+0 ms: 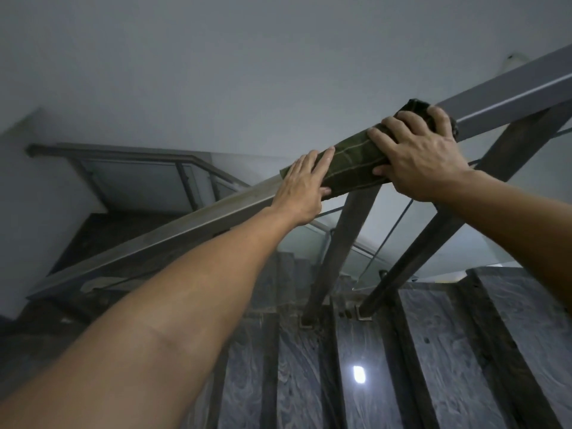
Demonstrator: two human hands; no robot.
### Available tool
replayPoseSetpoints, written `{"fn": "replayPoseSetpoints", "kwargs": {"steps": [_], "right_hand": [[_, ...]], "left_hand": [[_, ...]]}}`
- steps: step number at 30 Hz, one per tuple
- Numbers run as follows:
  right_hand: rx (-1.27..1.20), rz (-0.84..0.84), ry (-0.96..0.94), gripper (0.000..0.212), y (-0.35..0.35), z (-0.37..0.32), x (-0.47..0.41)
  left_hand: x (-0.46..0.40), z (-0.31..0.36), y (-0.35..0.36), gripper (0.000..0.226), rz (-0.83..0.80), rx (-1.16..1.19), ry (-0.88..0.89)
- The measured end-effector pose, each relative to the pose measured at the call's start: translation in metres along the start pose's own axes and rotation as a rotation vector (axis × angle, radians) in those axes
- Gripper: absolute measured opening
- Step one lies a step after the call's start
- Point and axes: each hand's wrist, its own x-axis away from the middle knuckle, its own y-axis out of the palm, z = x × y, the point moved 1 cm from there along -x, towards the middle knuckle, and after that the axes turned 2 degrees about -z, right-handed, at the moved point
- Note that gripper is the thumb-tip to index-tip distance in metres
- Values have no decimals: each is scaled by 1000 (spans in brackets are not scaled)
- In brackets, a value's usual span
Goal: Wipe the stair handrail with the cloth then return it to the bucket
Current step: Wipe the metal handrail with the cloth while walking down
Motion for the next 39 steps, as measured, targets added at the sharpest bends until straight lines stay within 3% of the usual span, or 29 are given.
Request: {"fn": "replayPoseSetpoints", "kwargs": {"steps": [11, 29, 39], "right_hand": [[-42, -26, 26, 63, 21, -116, -30], [8, -53, 6, 64, 42, -220, -60], [37, -48, -3, 61, 68, -335, -92]], "left_hand": [[58, -108, 8, 78, -43, 1, 0], [110, -206, 14, 80, -73, -7, 14], [170, -309, 21, 81, -114, -1, -21]]}}
